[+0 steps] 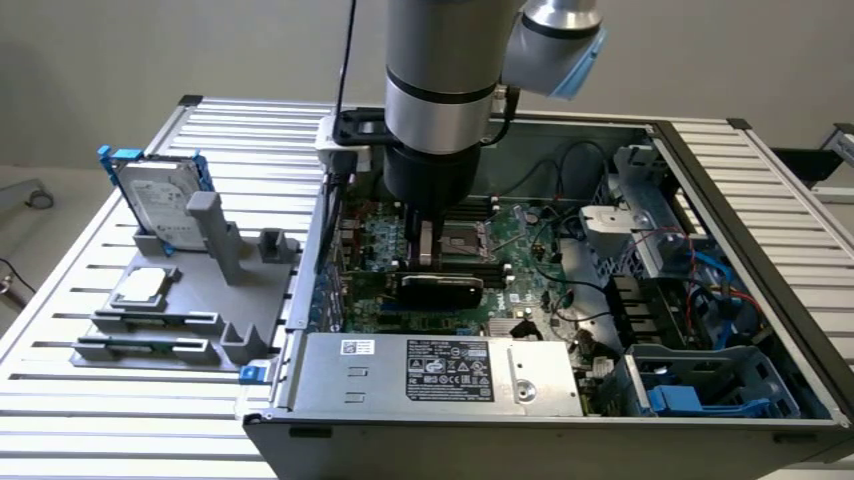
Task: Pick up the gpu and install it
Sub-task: 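Press down on the gpu until it lock into place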
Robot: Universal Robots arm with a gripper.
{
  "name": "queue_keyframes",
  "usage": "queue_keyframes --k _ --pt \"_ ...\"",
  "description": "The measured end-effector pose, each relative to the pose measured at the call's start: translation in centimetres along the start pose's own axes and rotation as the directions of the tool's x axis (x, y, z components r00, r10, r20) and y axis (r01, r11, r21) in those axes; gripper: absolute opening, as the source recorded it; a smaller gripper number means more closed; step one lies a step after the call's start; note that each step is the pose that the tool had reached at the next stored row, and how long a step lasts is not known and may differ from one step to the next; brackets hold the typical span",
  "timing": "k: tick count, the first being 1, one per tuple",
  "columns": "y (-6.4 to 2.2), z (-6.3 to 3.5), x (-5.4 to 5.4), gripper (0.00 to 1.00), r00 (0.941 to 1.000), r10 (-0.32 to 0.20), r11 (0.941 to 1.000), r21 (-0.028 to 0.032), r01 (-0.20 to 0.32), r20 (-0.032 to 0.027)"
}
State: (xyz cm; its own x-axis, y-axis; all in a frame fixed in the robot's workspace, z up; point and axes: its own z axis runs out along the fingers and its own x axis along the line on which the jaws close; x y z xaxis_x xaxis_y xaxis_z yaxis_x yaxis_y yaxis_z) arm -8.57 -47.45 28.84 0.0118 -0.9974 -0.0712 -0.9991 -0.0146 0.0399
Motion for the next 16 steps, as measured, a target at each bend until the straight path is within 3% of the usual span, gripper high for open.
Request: queue_keyframes --k 3,10,16 --pt "-0.01 0.17 -0.01 0.11 1.0 0.0 1.0 -0.0013 0.0 -0.0001" --pt "-0.05 0.49 -0.27 0.11 1.0 0.001 0.9998 -0.0199 -0.001 0.0049" --pt "-0.1 0.95 -0.61 0.11 1.0 -0.001 0.9996 -0.0273 0.001 0.0051"
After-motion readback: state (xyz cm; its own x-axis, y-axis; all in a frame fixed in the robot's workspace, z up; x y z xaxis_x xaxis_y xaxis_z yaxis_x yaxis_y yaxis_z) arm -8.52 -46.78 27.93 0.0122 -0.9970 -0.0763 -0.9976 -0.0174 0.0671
